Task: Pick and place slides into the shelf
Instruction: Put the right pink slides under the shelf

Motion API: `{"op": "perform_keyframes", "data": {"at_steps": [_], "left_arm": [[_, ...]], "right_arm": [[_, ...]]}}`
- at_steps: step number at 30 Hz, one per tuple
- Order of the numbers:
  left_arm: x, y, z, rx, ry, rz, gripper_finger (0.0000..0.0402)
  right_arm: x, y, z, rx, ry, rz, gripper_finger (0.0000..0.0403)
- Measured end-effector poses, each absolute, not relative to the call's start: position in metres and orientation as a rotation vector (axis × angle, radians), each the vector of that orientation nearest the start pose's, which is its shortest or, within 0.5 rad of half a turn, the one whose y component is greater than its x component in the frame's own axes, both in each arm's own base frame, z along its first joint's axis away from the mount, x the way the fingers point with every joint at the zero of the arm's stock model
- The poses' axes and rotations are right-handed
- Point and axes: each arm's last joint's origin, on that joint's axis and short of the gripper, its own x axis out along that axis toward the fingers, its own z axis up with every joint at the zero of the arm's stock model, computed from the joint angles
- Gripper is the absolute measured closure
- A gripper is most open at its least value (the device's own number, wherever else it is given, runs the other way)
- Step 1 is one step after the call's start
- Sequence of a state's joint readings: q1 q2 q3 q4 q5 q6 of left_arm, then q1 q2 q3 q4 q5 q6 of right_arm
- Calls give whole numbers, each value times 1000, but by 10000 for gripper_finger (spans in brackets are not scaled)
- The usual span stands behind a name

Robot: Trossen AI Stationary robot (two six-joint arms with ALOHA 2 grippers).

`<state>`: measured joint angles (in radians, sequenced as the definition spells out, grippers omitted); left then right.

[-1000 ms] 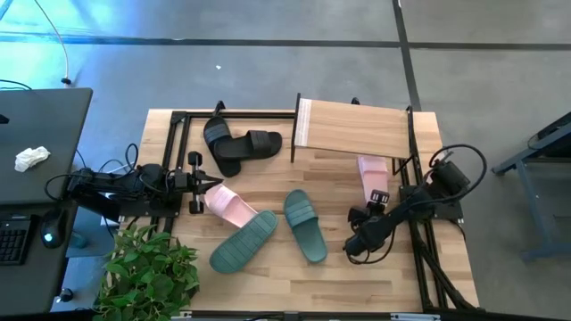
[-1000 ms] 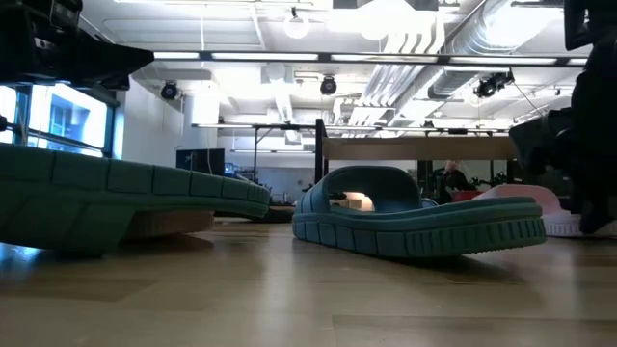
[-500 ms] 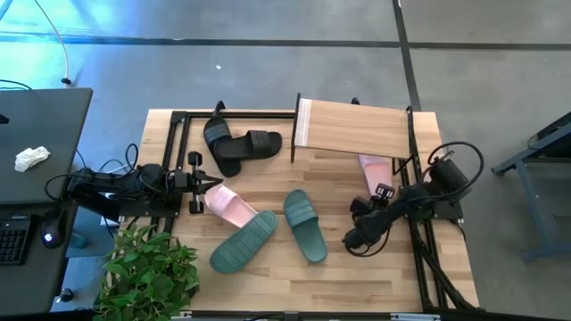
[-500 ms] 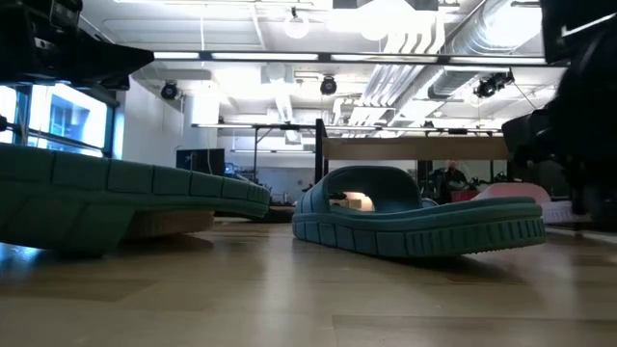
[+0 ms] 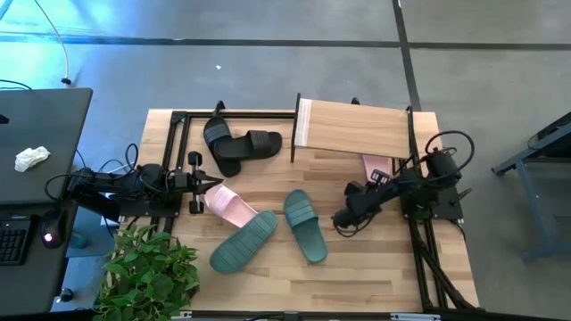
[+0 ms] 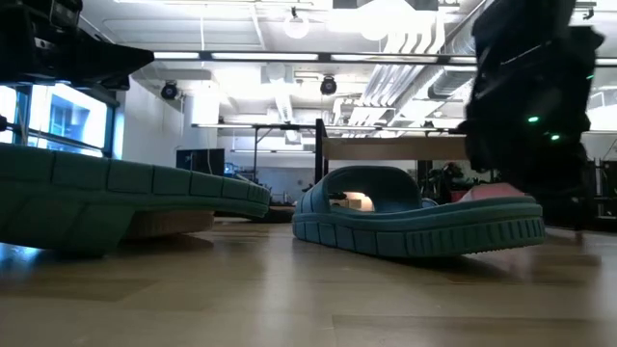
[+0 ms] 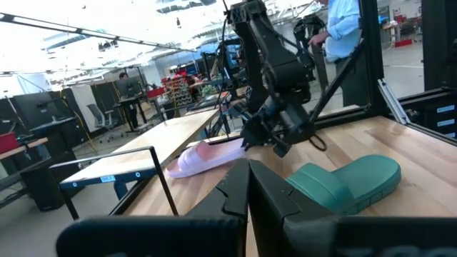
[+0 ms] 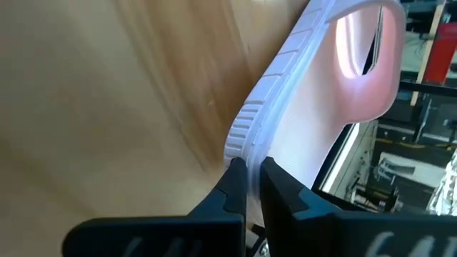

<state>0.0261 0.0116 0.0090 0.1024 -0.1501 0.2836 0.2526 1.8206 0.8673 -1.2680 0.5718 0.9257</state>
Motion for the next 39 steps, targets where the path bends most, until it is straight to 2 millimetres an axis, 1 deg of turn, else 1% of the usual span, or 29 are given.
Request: {"op": "perform_keyframes", "data": {"at_steps": [7,14,19,22,25,28,31,34,39], "left_arm": [[97,7,175,277,-73,187,401],[97,7,173,278,-45,177,401],[97,7,172,277,-38,176,401],[97,7,172,277,-38,176,401],[97,7,172,277,-38,176,401],[97,7,172,278,-37,176,401],[97,7,172,278,-37,177,401],[97,7,172,278,-37,181,401],[97,7,172,278,-37,181,401]], "right_arm": [[221,19,121,-247,1671,-1076,403],[222,8,121,-261,1725,-1047,403],[223,3,120,-268,1733,-1039,403],[219,-1,112,-253,1742,-1017,403],[207,-5,101,-217,1766,-1029,403],[195,-4,96,-222,1742,-1088,403],[190,-1,94,-230,1722,-1105,403],[190,3,94,-232,1697,-1113,403],[196,6,99,-177,1677,-1091,403]]}}
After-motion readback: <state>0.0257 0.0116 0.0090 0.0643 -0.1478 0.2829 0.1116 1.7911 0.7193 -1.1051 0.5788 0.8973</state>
